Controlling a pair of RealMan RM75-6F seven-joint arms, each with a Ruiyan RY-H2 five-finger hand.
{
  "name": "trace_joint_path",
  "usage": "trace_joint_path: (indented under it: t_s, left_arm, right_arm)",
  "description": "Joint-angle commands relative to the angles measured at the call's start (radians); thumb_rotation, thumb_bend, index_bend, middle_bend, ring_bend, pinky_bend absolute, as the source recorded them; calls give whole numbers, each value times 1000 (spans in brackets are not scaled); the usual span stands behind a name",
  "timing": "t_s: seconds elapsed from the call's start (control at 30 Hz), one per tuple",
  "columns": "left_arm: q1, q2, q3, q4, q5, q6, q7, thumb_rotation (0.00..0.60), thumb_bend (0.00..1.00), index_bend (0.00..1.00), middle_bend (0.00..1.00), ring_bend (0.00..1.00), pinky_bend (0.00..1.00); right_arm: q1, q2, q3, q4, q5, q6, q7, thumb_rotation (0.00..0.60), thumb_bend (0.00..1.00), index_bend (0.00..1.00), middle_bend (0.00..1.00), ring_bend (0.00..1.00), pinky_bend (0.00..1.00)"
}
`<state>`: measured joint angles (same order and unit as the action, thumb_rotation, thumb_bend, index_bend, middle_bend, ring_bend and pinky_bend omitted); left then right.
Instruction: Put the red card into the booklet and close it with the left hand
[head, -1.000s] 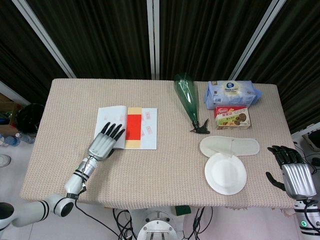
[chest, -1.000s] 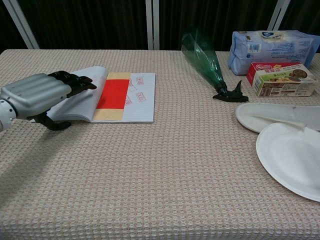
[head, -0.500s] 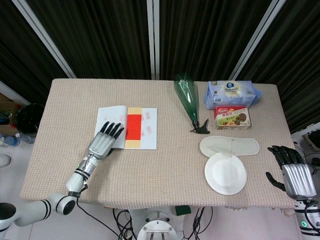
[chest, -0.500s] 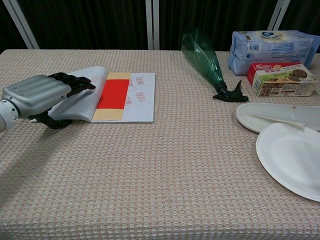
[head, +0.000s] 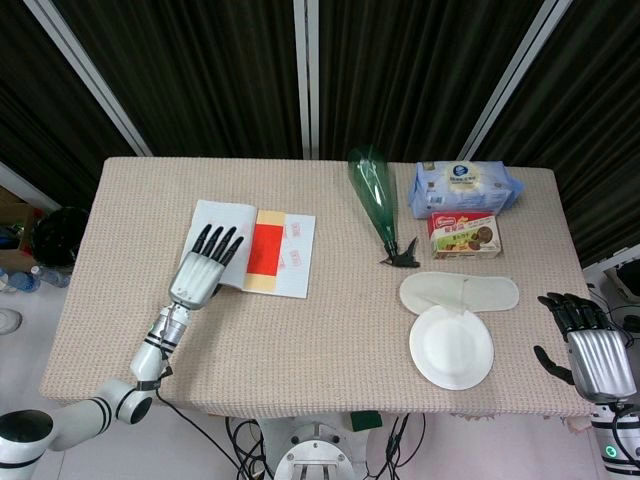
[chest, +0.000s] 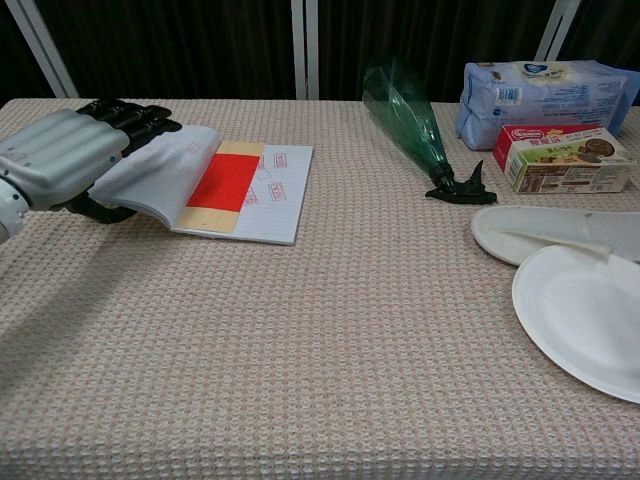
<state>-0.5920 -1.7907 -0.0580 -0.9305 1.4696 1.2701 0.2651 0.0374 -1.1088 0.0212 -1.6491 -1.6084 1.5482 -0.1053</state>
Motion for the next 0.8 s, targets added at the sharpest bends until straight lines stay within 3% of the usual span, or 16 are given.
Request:
trace_joint_path:
  t_s: [0.03,0.53,0.8]
  left_arm:
    - [6,-15,-9,25,32,46,-27,600,268,55,0,0,45]
    - [0,19,-13,-25,122,156,7,600,266,55,0,0,44]
    - [-24,41,-20,-102,142,135,47,600,262,54,0,0,44]
  right_arm:
    - [0,0,0,0,-1,0,1,600,208,212,166,144,199]
    - [-10,3,-3,-2,-11,18,1,600,209,214,166,144,201]
    - [-17,3,-5,2,-17,29,8,600,209,215,166,147,201]
